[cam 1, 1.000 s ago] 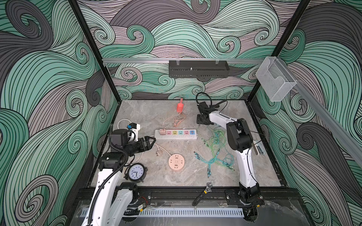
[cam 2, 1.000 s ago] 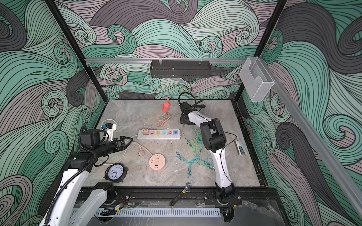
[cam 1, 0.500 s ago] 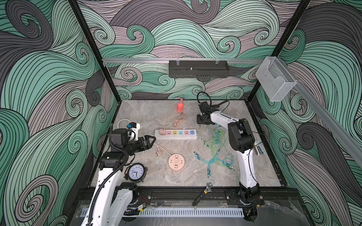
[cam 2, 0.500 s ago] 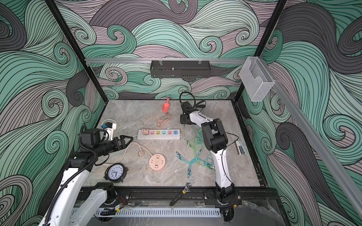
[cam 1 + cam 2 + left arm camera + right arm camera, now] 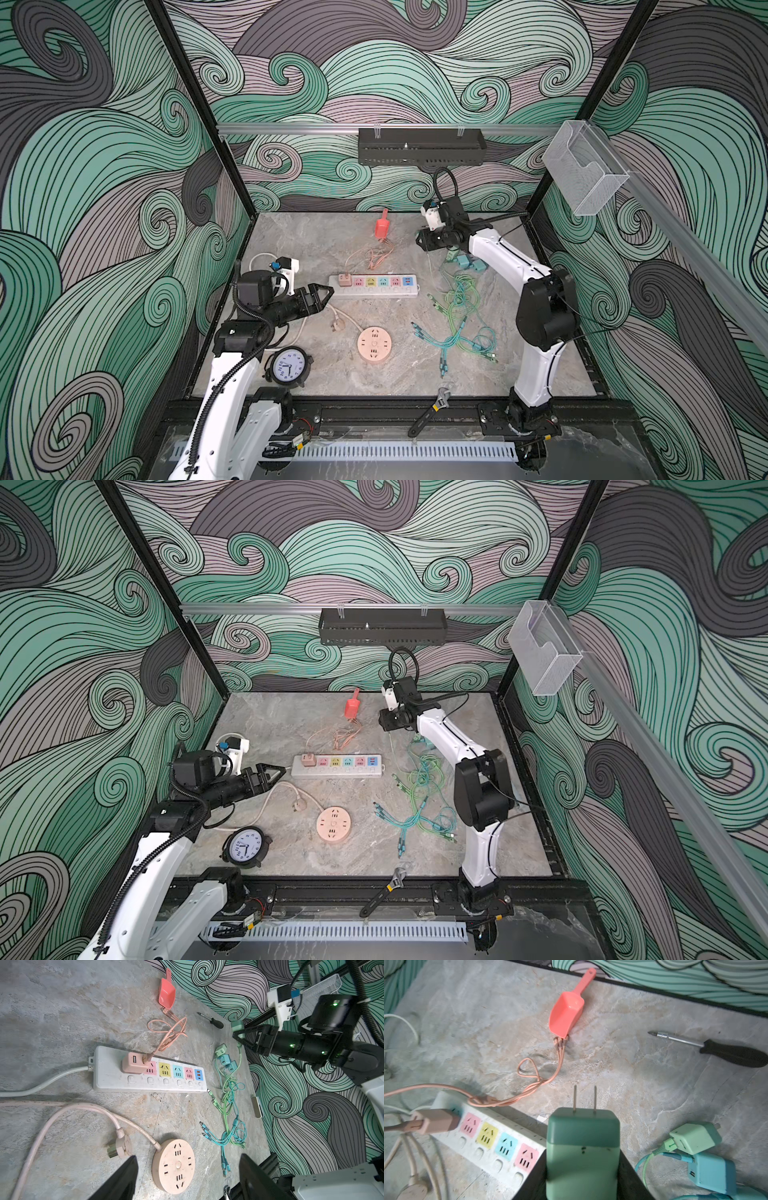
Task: Insert the plug
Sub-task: 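Raise the light green charger high toward the back wall with the right gripper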
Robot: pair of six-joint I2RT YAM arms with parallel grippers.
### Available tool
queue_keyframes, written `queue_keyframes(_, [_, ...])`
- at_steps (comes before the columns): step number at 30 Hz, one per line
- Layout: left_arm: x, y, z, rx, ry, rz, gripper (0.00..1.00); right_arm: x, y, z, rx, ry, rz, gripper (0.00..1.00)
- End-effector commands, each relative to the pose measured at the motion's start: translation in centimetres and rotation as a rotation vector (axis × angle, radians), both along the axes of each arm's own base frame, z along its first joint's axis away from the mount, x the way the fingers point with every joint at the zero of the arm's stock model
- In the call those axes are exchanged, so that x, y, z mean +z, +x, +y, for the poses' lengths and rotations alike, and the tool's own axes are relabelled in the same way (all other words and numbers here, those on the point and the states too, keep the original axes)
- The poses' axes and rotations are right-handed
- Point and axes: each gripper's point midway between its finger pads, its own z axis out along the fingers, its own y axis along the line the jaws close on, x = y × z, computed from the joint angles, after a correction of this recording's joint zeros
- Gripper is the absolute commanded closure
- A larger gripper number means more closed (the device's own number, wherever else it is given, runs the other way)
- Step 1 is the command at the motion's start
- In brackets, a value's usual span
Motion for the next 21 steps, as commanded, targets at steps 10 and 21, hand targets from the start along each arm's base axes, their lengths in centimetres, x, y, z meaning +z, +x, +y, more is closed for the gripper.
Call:
queue_keyframes(10, [1.1,0.1,-0.4,-0.009,-0.051,-0.026,0.21,10.9,-4.8,0.6,0.149,0.108,-0.163,0.68])
queue_keyframes(21, [1.7,0.3,-0.9,-0.03,-0.09,-0.046,0.21,19.3,-7.9,-0.2,0.193,0.184,-0.342,0.67])
